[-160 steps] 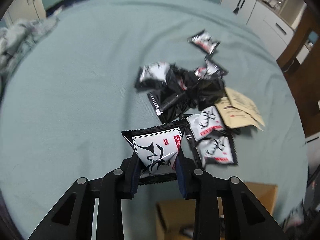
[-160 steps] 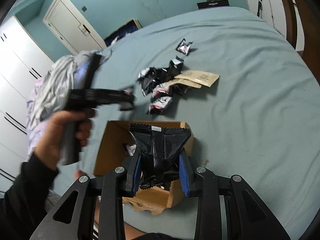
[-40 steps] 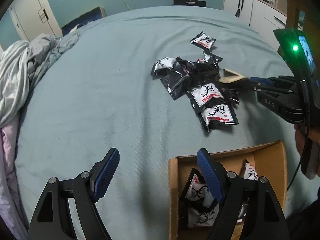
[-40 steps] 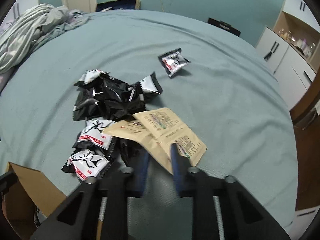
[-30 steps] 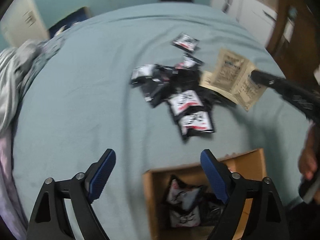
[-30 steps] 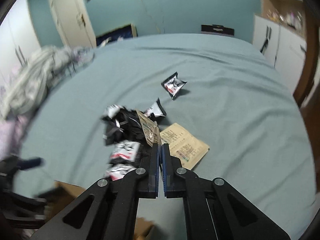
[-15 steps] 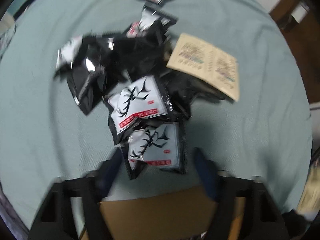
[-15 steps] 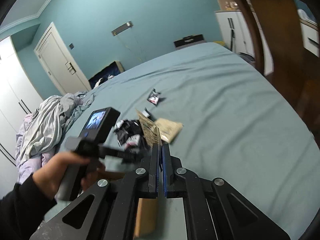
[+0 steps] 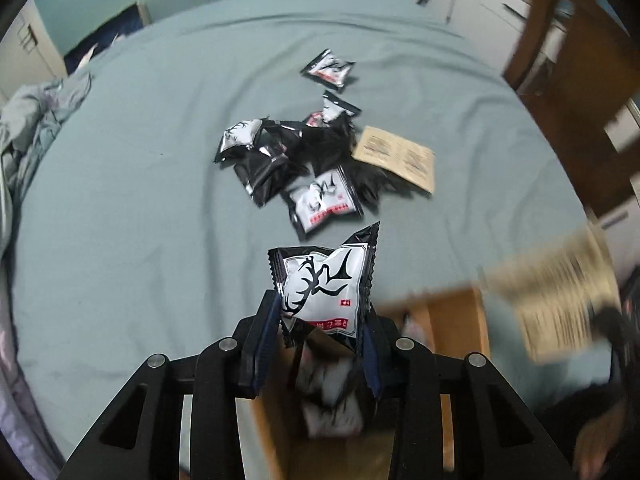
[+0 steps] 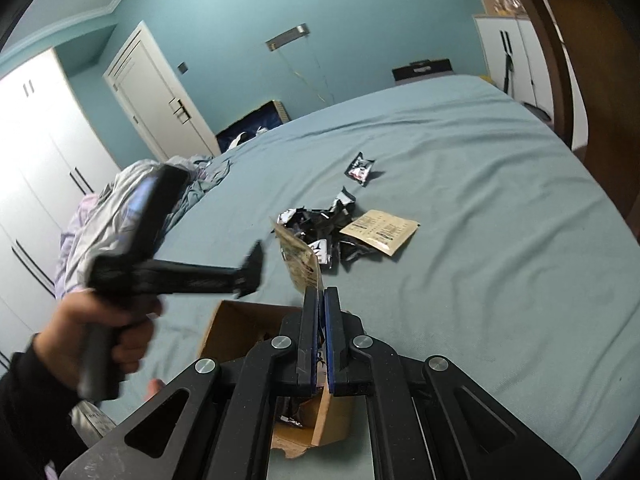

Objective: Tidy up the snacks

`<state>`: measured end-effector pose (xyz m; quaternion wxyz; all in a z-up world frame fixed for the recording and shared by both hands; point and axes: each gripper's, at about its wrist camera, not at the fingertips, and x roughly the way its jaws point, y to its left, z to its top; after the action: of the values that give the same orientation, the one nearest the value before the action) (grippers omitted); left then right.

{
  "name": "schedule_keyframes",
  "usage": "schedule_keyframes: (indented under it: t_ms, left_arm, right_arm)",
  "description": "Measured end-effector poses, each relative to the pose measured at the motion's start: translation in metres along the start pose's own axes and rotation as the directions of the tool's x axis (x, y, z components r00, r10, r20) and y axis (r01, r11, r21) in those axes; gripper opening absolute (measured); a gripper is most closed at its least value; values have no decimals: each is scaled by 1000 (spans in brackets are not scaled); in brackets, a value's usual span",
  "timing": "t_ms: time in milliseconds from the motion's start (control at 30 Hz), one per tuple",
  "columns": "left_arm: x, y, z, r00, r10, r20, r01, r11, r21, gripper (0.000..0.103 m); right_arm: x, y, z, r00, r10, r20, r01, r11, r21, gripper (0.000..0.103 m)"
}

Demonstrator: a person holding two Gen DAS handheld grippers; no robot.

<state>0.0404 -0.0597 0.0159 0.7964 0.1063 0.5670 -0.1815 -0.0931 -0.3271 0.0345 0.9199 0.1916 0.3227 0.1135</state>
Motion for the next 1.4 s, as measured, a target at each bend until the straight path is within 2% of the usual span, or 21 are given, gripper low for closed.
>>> schedule_keyframes:
  t_ms: [200,333,433,500,533,600,767,867,1000,1100,1233,1300,1400]
  left_arm:
    - [-29,-21,-46,995,-53,82,42,991,126,36]
    - [-18,-32,-65,985,-92,146,67,983,169,37]
    - [-9,-34,-73,987,-71,142,46,984,172,53]
    - [-10,-35,-74,986,-9,165,-23,981,191,68]
    - [-12,-34,-74,981,25,191,-62,979,193,71]
    - [-17,-30,-73,971,70,230,-110,979,169,81]
    - [-22,-2,-66,951,160,264,-176,984,38,81]
    - [-22,15,-64,946,186,266,-182,982,-40,81]
    - [-21,32,-64,951,176,254,-152,982,-111,81]
    - [-21,36,-65,958,148,244,-119,984,-129,81]
    - [-24,33,-67,956,148,252,-120,985,-123,81]
    - [-24,31,-67,955,152,255,-125,985,-119,81]
    - [-23,30,-67,958,144,248,-118,986,-118,81]
  right_arm:
    - [4,11,-3,1000,-17,12,18,998,-58,1]
    - [12,18,-6,999,-43,-6,42,995,-86,1]
    - [13,23,-6,999,-49,-10,48,994,-101,1]
    - [12,27,-6,998,-55,-4,54,992,-116,1]
    - [12,29,-7,998,-57,-4,56,991,-123,1]
    - [12,33,-9,998,-58,-6,56,989,-139,1]
    - [12,38,-13,999,-52,-14,49,985,-168,1]
    - [12,44,-17,999,-22,-28,17,983,-181,1]
    - [15,55,-22,999,0,-53,-13,972,-235,1]
    - [19,63,-26,995,29,-91,-52,963,-264,1]
    - [34,51,-21,980,58,-189,-89,983,-161,3]
    - [37,40,-15,980,30,-198,-51,994,-98,4]
    - [37,32,-8,981,-42,-187,30,997,-67,19]
